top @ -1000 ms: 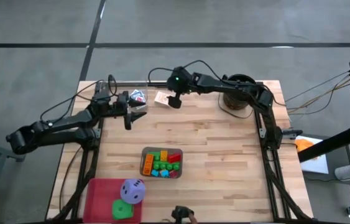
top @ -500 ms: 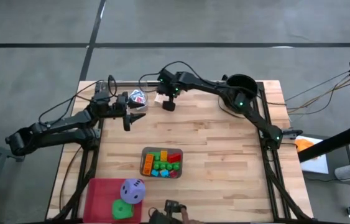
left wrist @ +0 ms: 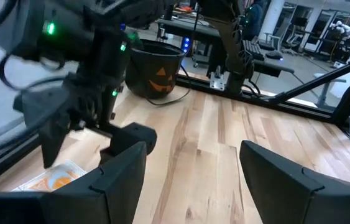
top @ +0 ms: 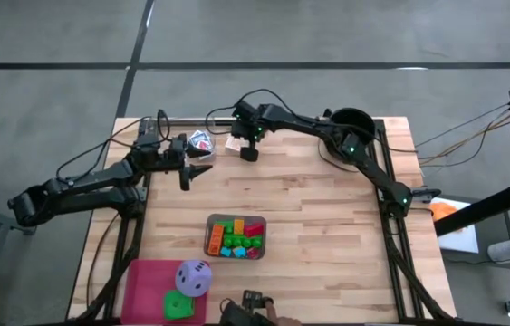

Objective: Pick & Place Toys
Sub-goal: Put the yellow playing card into the transparent bin

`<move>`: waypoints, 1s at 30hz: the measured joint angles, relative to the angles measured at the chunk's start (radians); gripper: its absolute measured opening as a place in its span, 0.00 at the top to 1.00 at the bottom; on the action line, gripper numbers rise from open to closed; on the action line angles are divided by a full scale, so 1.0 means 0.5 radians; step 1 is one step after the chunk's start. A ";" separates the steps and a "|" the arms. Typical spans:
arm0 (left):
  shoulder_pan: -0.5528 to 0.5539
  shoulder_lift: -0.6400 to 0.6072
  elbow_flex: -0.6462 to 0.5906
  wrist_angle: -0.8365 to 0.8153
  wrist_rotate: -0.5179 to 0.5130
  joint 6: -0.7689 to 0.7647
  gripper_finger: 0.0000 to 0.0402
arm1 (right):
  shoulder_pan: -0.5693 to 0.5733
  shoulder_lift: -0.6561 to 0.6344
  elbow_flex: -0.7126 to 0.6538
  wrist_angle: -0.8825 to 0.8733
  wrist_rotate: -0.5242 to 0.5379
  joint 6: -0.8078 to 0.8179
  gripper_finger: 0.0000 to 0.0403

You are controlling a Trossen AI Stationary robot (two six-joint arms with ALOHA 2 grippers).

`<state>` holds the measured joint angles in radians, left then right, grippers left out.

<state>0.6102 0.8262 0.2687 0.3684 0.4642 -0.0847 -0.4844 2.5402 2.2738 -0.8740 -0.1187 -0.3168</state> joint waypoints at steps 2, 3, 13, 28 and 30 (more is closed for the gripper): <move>0.000 0.001 0.000 -0.001 0.000 -0.003 0.34 | -0.004 0.021 -0.004 -0.005 -0.029 0.009 0.06; 0.000 0.001 0.000 -0.001 0.000 -0.003 0.34 | -0.004 0.021 -0.005 -0.006 -0.029 0.013 0.06; -0.001 0.001 0.000 -0.001 0.000 -0.003 0.34 | 0.009 0.006 0.003 -0.072 -0.030 0.028 0.09; -0.002 0.001 0.000 -0.018 0.000 -0.036 0.34 | 0.033 -0.006 0.020 -0.728 0.226 0.089 0.61; -0.002 0.001 0.000 -0.027 0.000 -0.040 0.34 | 0.024 -0.011 0.018 -0.837 0.248 0.087 0.65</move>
<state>0.6094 0.8265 0.2687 0.3551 0.4641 -0.1047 -0.4725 2.5349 2.2830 -1.2927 0.0052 -0.2731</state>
